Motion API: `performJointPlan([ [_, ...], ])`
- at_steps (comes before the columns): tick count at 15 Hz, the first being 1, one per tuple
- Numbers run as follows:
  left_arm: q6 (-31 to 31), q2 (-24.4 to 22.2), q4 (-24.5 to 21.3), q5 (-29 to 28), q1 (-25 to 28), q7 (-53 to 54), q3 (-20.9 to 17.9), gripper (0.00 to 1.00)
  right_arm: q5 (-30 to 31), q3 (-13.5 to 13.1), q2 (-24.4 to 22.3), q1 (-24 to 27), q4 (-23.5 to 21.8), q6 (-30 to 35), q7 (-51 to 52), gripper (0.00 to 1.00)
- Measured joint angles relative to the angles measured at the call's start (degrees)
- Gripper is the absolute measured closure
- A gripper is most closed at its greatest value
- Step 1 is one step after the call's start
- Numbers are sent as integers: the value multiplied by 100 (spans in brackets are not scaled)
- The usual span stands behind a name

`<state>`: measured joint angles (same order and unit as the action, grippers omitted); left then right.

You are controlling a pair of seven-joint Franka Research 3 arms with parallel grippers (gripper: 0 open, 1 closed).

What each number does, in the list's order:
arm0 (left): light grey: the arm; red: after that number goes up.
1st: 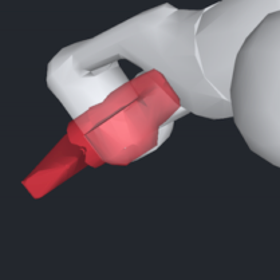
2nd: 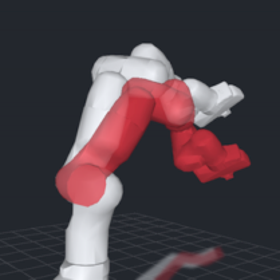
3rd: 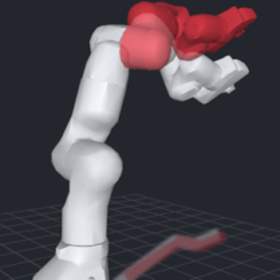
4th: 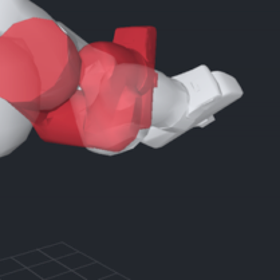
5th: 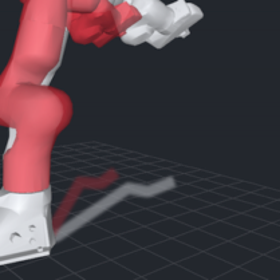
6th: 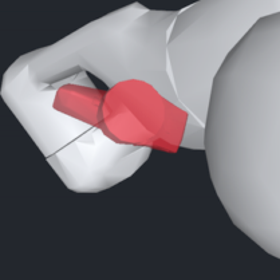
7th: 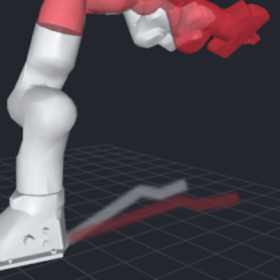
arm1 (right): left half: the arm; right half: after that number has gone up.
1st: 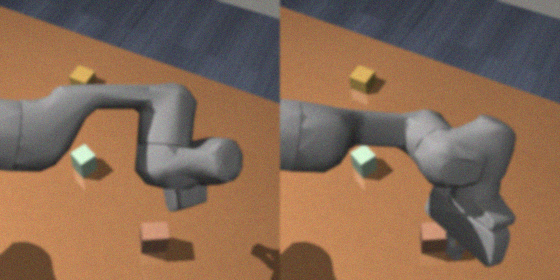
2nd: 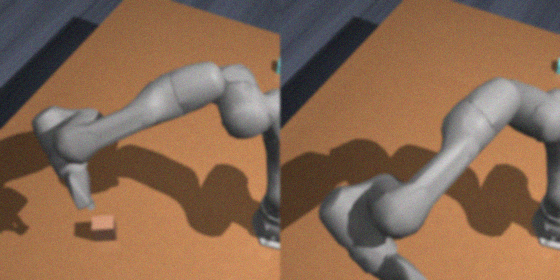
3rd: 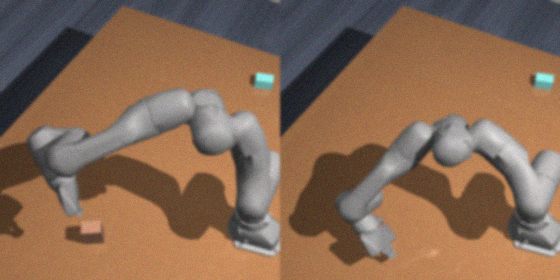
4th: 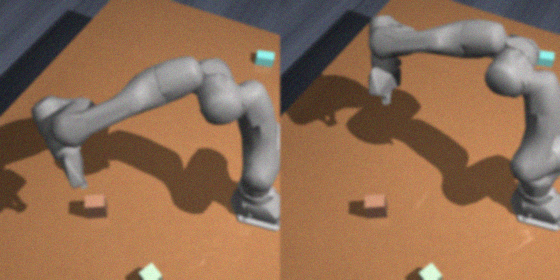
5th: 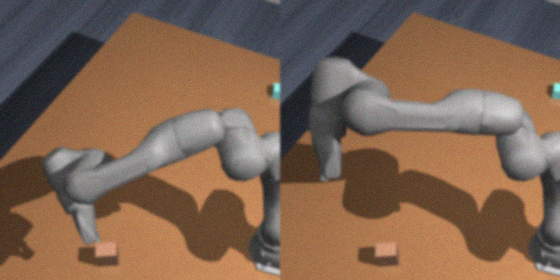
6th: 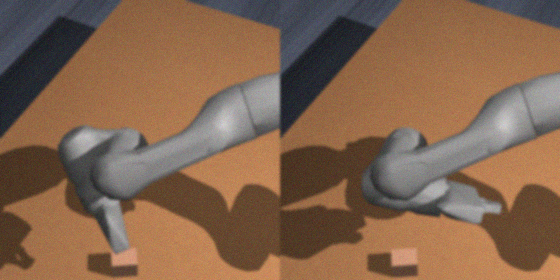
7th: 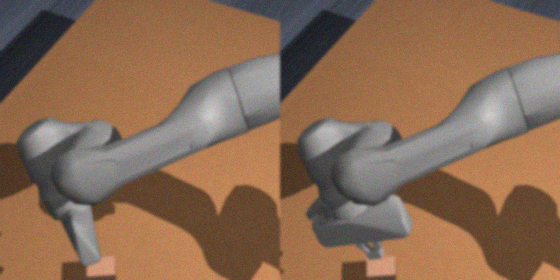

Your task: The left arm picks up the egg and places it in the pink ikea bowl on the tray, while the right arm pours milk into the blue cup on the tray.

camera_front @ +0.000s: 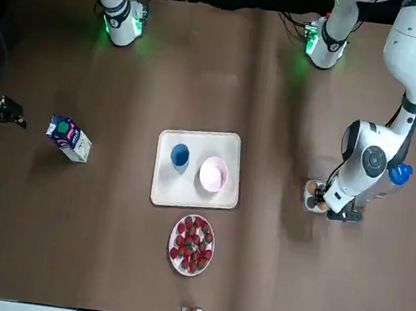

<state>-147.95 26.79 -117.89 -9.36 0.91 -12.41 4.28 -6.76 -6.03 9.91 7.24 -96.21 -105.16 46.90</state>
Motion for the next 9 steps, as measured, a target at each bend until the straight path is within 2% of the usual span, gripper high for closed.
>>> performJointPlan([
  [2, -2, -10, 0, 0, 0, 0, 0, 37, -307, -2, 110, 261, 45, 26, 892, 0],
  [3, -3, -34, 0, 0, 0, 0, 0, 37, -527, -3, 196, 510, 48, 164, 1743, 0],
  [9, -3, -56, -6, 0, 0, -1, 0, 42, -1884, -8, 786, 1364, 50, 822, 4368, 0],
])
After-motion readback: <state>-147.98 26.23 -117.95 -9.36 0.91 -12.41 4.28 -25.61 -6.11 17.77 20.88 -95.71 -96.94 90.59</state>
